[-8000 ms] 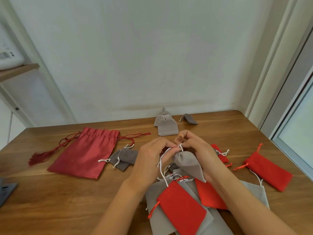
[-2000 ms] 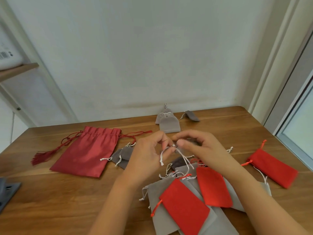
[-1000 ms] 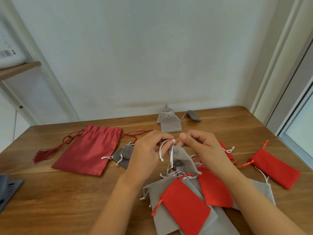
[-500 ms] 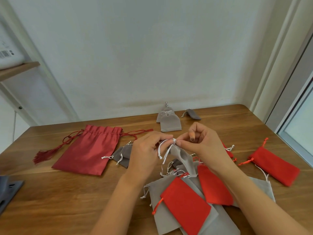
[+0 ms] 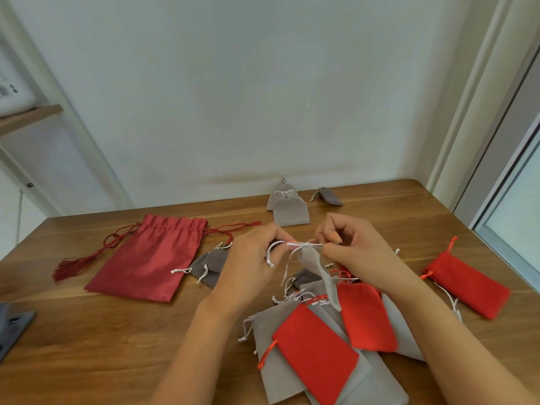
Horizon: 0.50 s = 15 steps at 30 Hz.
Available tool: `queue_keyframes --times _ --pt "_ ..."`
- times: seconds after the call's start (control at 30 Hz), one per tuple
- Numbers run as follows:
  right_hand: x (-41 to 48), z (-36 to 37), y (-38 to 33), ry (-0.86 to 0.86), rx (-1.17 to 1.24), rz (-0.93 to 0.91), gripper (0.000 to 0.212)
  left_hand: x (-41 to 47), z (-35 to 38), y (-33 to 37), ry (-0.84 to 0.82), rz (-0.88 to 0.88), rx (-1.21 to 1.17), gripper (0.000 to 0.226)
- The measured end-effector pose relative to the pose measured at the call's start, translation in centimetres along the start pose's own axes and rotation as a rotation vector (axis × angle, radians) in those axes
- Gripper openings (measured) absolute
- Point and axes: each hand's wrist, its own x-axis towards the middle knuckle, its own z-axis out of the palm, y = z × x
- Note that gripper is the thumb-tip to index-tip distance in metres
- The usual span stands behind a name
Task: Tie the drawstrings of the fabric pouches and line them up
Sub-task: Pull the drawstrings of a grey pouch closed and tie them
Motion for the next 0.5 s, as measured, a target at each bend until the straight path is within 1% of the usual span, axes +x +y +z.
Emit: queue_keyframes --times 0.07,0.13,0.23,0.3,0.4,0.5 --pt "0.01 0.04 -0.02 0.007 0.014 0.009 0.027 -0.03 0.08 0.18 -0.006 -0.005 -0.014 0.008" --pt "0.17 0.16 0.03 0.012 0.082 0.054 0.021 -0.04 0.23 0.25 -0.029 -0.023 -0.036 0.007" --pt "0.42 0.0 0.36 0.016 0.316 0.144 0.021 -0.06 0.43 0.27 -0.028 -0.031 -0.054 0.006" --pt "0.38 -0.2 0.34 0.018 0.403 0.149 0.024 0.0 0.28 0.38 -0.01 -0.029 -0.065 0.005" --pt "0.23 -0.31 0.4 0.026 0.373 0.095 0.025 -0.04 0.1 0.51 0.021 -0.022 -0.092 0.006" --pt "0.22 -0.11 0.57 0.006 0.343 0.094 0.014 -0.21 0.22 0.78 0.049 -0.052 -0.149 0.012"
